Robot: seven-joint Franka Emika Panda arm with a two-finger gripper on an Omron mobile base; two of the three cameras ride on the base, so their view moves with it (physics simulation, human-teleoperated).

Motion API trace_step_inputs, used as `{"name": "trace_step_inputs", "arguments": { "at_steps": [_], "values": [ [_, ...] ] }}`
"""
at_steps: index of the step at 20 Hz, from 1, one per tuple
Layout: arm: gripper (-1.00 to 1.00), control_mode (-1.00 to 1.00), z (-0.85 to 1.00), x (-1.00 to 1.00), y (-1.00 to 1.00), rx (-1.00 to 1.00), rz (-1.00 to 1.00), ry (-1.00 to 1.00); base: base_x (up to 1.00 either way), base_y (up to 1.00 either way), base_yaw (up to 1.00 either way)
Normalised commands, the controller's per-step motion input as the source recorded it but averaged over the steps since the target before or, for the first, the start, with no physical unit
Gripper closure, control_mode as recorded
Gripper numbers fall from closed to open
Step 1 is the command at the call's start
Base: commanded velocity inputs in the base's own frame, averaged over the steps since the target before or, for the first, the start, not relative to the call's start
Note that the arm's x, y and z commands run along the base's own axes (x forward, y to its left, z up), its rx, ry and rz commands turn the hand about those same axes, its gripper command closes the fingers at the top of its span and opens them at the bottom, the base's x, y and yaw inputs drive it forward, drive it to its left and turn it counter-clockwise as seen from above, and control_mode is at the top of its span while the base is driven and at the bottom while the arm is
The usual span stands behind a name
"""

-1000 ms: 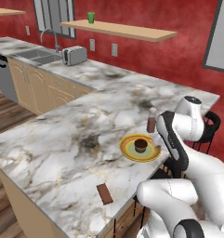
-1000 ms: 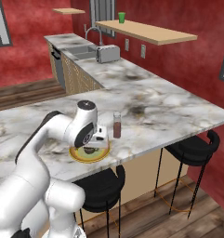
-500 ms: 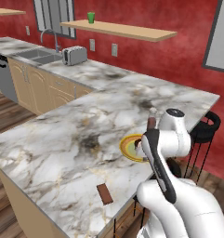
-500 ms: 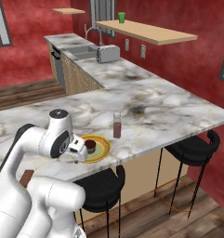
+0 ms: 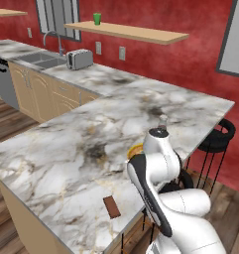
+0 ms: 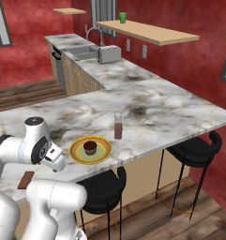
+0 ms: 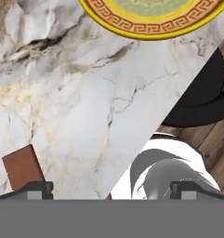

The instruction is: Take the cinnamon bottle from the cabinet and place it on the dining table, next to the plate with the cupcake. Then take the chocolate from the dining counter and place it on the cupcake plate.

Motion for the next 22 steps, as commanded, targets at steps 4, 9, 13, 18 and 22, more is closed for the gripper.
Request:
{"name": "trace_step_inputs", "arguments": {
  "at_steps": [4,9,13,18,22],
  "values": [
    [-1.0,-1.0,-0.08,0.0,0.77,-0.07,-0.16,0.1,0.0,0.0,0.0],
    [-1.0,-1.0,-0.27,-0.11,0.66,-0.18,-0.18,0.04,0.0,0.0,0.0],
    [-1.0,-1.0,-0.32,-0.06,0.52,-0.18,-0.16,0.11,0.0,0.0,0.0],
    [-1.0,-1.0,-0.28,0.17,0.19,-0.01,-0.06,0.17,0.0,0.0,0.0],
    [-1.0,-1.0,-0.19,0.26,0.1,0.0,0.0,0.17,0.0,0.0,0.0]
  ]
}}
